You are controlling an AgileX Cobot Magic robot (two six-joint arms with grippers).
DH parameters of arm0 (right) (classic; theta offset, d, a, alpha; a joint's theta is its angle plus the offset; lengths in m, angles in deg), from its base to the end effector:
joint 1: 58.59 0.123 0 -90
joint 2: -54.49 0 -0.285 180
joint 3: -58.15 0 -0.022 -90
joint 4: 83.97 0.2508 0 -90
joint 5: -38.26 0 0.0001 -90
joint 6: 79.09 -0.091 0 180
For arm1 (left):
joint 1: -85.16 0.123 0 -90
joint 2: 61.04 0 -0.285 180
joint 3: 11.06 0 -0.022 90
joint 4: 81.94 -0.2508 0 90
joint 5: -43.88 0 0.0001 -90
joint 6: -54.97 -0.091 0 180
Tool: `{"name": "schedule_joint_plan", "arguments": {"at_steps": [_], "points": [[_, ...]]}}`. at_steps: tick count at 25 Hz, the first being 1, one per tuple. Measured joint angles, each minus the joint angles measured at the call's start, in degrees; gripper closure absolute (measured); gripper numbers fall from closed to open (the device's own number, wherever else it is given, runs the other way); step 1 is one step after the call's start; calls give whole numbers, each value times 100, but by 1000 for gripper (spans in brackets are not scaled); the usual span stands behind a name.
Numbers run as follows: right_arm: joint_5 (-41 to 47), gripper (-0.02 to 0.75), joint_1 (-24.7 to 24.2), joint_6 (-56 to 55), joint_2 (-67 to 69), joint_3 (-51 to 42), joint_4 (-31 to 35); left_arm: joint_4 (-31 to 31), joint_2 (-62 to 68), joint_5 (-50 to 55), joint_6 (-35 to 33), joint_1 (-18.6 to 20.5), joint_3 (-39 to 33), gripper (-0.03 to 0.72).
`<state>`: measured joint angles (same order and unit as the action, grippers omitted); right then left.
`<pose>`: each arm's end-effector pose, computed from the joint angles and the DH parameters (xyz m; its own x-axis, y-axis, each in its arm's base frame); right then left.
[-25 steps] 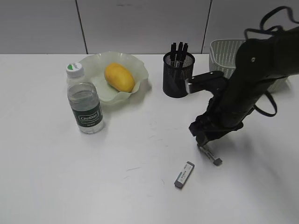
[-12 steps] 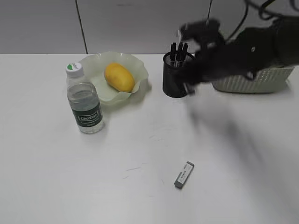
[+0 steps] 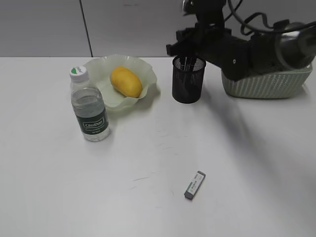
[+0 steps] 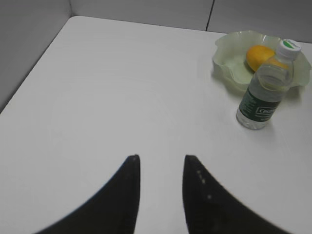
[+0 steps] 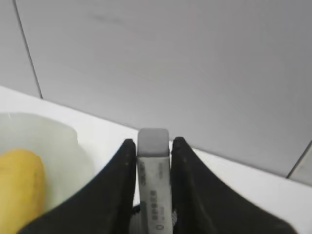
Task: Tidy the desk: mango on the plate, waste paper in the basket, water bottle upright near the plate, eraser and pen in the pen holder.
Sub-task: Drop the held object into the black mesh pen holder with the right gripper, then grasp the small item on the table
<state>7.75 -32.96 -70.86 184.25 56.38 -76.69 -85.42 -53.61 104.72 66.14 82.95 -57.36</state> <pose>0.4296 0.1996 0.1745 -0.1626 -0.1157 -0.9799 -0.3805 0.9236 -0.0459 -0.0106 0.0052 0.2882 -0.4075 -0.1487 -0.9010 -0.0778 0.9887 -0.1280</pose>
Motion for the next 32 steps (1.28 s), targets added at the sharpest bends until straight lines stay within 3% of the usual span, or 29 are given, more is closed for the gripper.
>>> {"name": "schedule_joint_plan", "arguments": {"at_steps": [5,7,10,14,19,22,25,30,32], "points": [[290,330,-39,-7,182,4,204,0,0,0,0,0,0,462],[919,269,-51,-7,-145,-4,274,0,0,0,0,0,0,462],[2093,246,-57,-1,-1213,-248,-18,0,0,0,0,0,0,462],[3334,241,-57,-1,-3471,-1635,-457,6,0,0,0,0,0,462],[6371,260,-57,-463,-6626,-3497,-487,179,183,-19,-308,0,0,462],[7902,266,-57,-759,-8363,-4190,-489,836,806,-69,-1306,0,28,465],[8802,270,-57,-892,-9699,-4531,-484,1570,1637,-487,-1908,-43,205,489],[8941,299,-57,-949,-11323,-4612,-487,2918,3361,-1202,-2970,-287,807,505],[8960,326,-57,-986,-11683,-4620,-493,3551,4240,-1517,-3633,-559,1198,511]]}}
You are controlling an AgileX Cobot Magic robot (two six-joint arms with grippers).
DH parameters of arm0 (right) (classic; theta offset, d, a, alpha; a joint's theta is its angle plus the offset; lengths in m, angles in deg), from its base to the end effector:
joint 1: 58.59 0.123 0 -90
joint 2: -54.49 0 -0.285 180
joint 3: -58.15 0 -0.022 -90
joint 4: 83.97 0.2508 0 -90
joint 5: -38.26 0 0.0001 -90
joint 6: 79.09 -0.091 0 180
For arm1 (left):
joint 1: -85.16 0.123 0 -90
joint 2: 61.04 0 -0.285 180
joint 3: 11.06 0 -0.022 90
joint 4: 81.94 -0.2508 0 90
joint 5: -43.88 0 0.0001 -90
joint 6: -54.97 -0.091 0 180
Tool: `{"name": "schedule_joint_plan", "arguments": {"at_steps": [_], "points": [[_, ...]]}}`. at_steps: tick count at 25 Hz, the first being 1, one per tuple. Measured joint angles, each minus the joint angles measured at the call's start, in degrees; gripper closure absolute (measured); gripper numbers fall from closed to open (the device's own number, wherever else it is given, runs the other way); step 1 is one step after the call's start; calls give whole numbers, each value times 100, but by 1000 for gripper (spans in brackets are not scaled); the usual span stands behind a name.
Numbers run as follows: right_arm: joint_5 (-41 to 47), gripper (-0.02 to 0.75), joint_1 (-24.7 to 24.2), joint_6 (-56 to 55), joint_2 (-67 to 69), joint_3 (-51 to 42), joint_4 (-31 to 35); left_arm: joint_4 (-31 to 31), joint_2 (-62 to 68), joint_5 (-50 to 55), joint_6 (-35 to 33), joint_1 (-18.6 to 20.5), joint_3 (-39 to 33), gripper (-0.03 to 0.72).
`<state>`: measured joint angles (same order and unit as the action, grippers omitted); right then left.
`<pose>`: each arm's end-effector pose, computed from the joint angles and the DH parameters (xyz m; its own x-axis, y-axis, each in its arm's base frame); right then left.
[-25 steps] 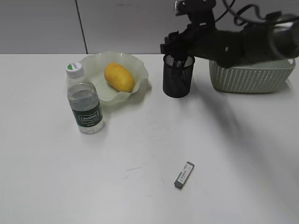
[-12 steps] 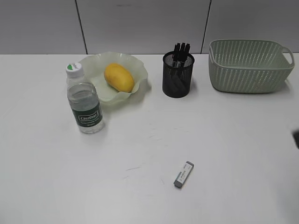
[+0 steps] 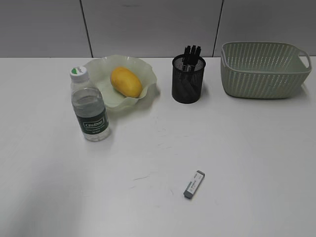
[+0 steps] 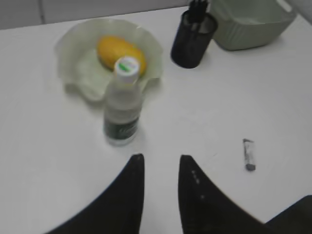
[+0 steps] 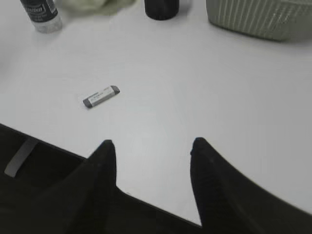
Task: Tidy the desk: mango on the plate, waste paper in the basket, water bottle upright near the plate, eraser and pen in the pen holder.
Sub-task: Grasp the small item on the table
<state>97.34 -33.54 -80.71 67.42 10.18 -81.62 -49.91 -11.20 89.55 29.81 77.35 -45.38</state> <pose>0.0072 0.0069 0.2825 -0.4741 -0.1671 -0.8645 -0.4279 0.9018 0.0603 0.1263 -0.0522 0.3397 -0.5579 0.1017 -0.8236 0.4484 0.8721 -0.1961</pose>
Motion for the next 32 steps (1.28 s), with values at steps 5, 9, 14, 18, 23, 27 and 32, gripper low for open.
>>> {"name": "schedule_joint_plan", "arguments": {"at_steps": [5,9,14,18,23,27,32], "points": [[17,373,0,-194,-306,0,-126,-1019,2859,-755,510,-2583,1434,580],[23,378,0,-213,-306,-6,-152,-3699,5363,-226,3505,-4580,2828,453],[34,379,0,-217,-306,-6,-159,-3997,7321,74,4289,-5049,4143,131],[34,379,0,-219,-306,-6,-163,-3850,7979,87,4288,-5047,4764,186],[34,379,0,-219,-306,-6,-163,-3761,8477,98,4283,-5047,5024,284],[34,379,0,-219,-306,-6,-163,-3648,8776,126,4283,-5047,5024,367],[40,379,0,-223,-306,-6,-163,-3814,8768,-249,4329,-5047,5030,544]]}}
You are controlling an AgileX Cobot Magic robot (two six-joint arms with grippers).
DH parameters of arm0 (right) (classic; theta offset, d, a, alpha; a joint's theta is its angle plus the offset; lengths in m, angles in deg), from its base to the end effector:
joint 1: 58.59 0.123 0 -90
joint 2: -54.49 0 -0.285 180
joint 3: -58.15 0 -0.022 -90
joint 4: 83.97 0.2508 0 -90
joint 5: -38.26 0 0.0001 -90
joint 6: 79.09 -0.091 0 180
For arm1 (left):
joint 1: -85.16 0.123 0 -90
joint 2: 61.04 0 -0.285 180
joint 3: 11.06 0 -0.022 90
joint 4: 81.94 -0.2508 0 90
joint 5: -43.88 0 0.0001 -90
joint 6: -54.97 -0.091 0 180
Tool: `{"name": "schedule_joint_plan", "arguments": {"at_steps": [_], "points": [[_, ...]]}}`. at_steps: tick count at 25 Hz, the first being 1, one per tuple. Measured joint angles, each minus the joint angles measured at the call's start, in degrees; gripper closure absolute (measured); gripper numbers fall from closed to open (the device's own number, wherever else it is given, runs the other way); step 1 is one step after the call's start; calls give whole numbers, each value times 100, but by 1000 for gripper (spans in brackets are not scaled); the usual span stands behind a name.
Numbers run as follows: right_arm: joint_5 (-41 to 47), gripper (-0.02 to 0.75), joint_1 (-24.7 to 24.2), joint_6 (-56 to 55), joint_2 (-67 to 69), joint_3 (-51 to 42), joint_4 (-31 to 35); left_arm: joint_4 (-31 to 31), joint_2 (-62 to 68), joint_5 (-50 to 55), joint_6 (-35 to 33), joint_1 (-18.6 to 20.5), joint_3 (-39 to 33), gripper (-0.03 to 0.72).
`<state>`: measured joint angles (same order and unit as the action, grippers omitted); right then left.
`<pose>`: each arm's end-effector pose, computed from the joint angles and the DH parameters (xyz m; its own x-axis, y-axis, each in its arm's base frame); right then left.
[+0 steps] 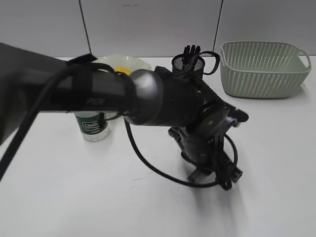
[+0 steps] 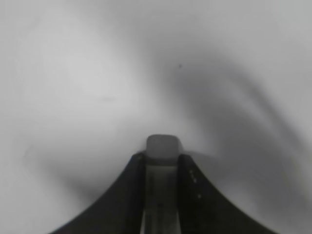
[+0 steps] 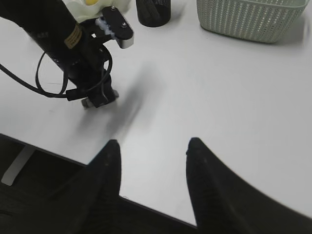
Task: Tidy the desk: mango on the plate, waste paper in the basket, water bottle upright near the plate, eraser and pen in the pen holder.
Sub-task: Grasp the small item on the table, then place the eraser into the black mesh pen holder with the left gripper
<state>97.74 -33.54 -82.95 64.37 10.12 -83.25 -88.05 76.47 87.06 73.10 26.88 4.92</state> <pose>0.0003 0.0012 0.2818 -0.4475 -0.1278 -0.8851 -0.4002 0.9137 0.0704 0.2472 -0.3874 0.1156 -0.6904 0.6689 -0.2755 0.6947 0.7193 0.0053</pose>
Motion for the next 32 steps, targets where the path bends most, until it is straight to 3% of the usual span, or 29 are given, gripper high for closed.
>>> {"name": "schedule_joint_plan", "arguments": {"at_steps": [2,4,7,11,14,18,20,23,24,26,29,32], "points": [[0,380,0,0,0,0,0,-533,-178,-653,344,37,-14,544],[0,380,0,0,0,0,0,-1479,-517,-1788,999,254,-19,544],[0,380,0,0,0,0,0,-2305,-930,-3843,1460,1050,21,544],[0,380,0,-2,0,0,-2,-2157,-634,-6020,1579,2065,46,544],[0,380,0,-2,0,0,-2,-2039,-150,-6557,1579,2275,46,544],[0,380,0,-6,0,0,-2,-2034,244,-6646,1579,2249,61,539],[0,380,0,-6,0,0,-20,-2034,267,-6566,1579,2242,90,466],[0,380,0,-6,0,0,-25,-2047,104,-6090,1579,2242,117,288],[0,380,0,-9,0,0,-25,-2088,-30,-5681,1579,2231,117,271],[0,380,0,-9,0,0,-36,-2185,-508,-4505,1579,2172,117,291],[0,381,0,-9,0,0,-2,-2252,-1423,-2694,1160,2033,-9,393],[0,381,0,-9,0,0,-2,-1792,-2669,-1619,426,1873,-1008,443]]}}
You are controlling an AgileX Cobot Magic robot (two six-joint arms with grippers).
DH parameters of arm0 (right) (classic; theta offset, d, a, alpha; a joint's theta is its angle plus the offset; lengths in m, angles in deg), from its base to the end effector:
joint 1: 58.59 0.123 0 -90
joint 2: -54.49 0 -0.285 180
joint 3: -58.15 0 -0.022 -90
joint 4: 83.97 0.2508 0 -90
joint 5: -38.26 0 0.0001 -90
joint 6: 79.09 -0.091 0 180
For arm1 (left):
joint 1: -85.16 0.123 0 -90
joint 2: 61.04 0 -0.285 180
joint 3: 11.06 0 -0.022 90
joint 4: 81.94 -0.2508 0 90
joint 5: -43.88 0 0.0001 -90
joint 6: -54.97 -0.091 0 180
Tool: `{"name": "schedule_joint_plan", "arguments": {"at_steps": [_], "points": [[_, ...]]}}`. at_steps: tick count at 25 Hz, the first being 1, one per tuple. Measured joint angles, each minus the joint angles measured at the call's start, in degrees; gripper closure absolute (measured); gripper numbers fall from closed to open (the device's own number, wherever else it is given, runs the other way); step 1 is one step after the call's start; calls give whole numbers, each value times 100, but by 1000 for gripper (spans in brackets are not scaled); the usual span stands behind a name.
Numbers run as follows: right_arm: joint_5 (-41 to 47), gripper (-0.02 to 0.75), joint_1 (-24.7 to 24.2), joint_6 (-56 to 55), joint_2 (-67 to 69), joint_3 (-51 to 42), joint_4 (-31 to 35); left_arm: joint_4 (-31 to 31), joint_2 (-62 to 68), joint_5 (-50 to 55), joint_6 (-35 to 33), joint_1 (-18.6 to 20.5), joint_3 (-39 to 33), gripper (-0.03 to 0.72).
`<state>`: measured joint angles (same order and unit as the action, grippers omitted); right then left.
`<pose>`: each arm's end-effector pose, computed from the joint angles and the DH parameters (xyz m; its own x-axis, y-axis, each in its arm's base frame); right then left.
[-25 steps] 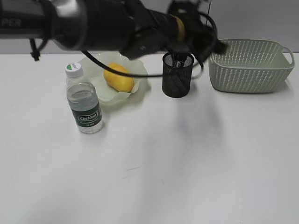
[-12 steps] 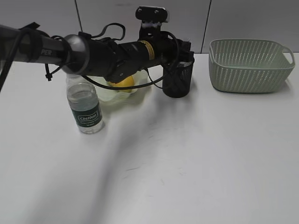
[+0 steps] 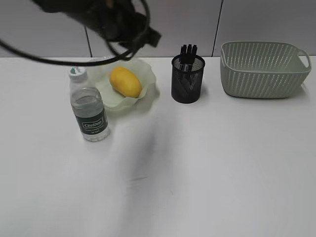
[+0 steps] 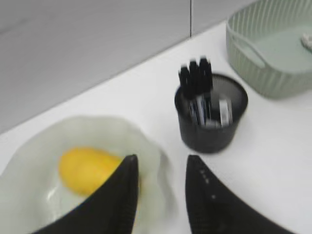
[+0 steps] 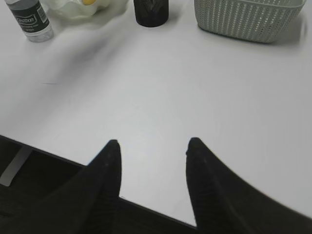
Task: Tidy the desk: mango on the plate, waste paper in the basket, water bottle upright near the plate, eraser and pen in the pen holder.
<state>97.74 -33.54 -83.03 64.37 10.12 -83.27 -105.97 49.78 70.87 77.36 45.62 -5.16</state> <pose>0.0003 0.0012 0.2818 -0.4479 -0.1267 -0.8851 -0.3994 0.9140 0.0713 0.3330 -0.2530 0.2887 -0.5008 0.3973 -0.7690 0.5100 0.8533 0.1088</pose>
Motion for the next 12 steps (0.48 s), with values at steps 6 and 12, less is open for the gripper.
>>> {"name": "schedule_joint_plan", "arguments": {"at_steps": [6,12], "points": [[0,381,0,-5,0,0,0,710,-3694,1799,-296,-560,-2939,378],[0,385,0,-5,0,0,-5,924,-7103,3352,-258,-746,-4387,337]]}}
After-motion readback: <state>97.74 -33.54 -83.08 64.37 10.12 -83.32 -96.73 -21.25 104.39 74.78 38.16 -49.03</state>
